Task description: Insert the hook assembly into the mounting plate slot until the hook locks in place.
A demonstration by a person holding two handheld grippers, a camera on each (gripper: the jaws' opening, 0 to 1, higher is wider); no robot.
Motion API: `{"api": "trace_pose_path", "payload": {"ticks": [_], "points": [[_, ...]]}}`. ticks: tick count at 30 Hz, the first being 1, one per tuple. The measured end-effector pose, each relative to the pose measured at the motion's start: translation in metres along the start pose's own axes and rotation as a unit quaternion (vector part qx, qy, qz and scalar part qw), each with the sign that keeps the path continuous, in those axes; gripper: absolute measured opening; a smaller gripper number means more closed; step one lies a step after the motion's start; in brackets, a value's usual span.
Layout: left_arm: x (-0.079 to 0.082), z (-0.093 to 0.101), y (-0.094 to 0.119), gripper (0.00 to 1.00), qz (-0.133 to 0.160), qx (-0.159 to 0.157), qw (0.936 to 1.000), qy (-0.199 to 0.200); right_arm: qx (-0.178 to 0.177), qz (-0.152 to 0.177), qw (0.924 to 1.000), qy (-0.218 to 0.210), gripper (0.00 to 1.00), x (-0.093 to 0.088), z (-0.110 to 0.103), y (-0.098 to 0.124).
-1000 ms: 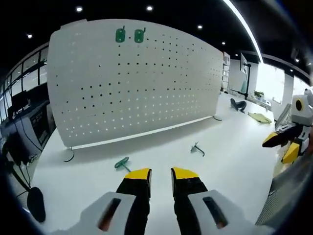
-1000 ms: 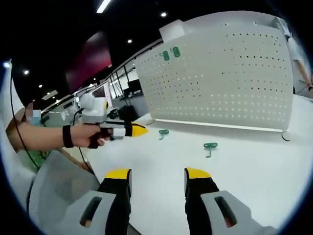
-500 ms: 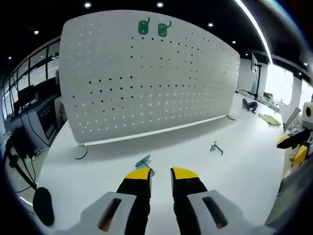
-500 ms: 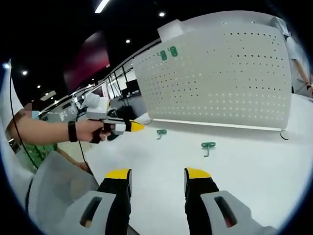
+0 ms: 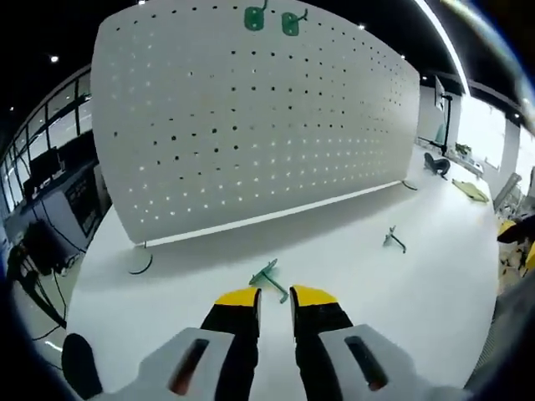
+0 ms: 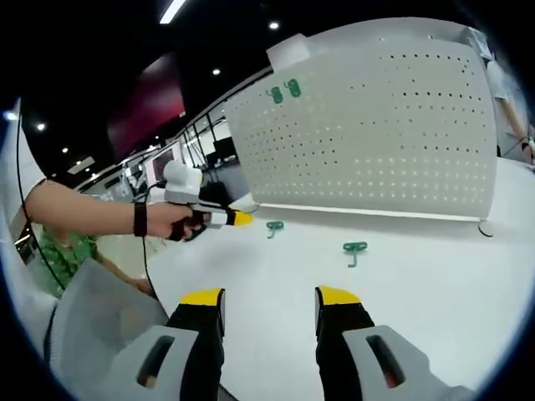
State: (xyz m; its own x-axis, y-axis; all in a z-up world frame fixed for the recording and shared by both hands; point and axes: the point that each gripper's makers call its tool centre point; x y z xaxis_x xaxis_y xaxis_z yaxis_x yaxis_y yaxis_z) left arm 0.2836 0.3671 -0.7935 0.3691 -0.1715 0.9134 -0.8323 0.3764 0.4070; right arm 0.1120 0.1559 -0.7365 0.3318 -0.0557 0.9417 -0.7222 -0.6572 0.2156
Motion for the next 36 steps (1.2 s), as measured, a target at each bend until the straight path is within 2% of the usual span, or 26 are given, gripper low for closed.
{"api": "trace_pose_path", "payload": {"ticks": [9,12,15,20,23,25,27,31,35,36], "points": [[-0.007,-0.007,-0.012,0.15,-0.021,-0.001,0.9998,-0.004,-0.003,0.0,1.0,-0.005,0.43,-0.001,0.002,0.0],[-0.013,-0.015,-0.016,0.14,-0.036,0.009,0.999,-0.025,-0.001,-0.003,1.0,-0.003,0.43,-0.002,0.001,0.0],[-0.01,-0.02,-0.021,0.14,-0.03,0.016,0.9994,-0.009,-0.001,-0.009,1.0,0.0,0.43,-0.004,0.0,-0.001],[-0.014,-0.019,-0.03,0.13,-0.042,0.007,0.9987,-0.029,-0.003,-0.01,0.9999,-0.003,0.43,-0.005,0.001,-0.001],[-0.012,-0.017,-0.034,0.12,-0.041,0.006,0.9986,-0.033,-0.006,-0.011,0.9999,-0.005,0.43,-0.006,0.003,0.0],[-0.01,-0.019,-0.038,0.09,-0.041,0.005,0.9975,-0.058,-0.007,-0.013,0.9999,-0.005,0.43,-0.006,0.003,0.0],[-0.011,-0.017,-0.041,0.09,-0.043,-0.002,0.9974,-0.058,-0.007,-0.014,0.9999,-0.005,0.43,-0.007,0.003,0.0],[-0.019,-0.019,-0.043,0.09,-0.057,0.0,0.9961,-0.067,-0.011,-0.013,0.9998,-0.007,0.43,-0.007,0.005,0.0],[-0.018,-0.024,-0.043,0.08,-0.059,0.004,0.9955,-0.074,-0.012,-0.013,0.9998,-0.009,0.43,-0.007,0.006,0.001],[-0.016,-0.028,-0.043,0.07,-0.055,0.013,0.9951,-0.081,-0.012,-0.013,0.9998,-0.01,0.43,-0.007,0.006,0.0]]}}
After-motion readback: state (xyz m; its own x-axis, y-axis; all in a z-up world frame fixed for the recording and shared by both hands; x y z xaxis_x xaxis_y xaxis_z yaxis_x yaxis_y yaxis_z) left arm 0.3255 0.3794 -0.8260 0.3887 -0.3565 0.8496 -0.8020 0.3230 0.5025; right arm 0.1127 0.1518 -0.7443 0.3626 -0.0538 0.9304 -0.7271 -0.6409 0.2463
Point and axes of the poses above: the point that each gripper's makers call its tool centre point, and the gripper's own axes: y roughly backward along the fingers, z roughly to its right, x roughly out of its top, and after that the axes turned 9 degrees about z, right-handed
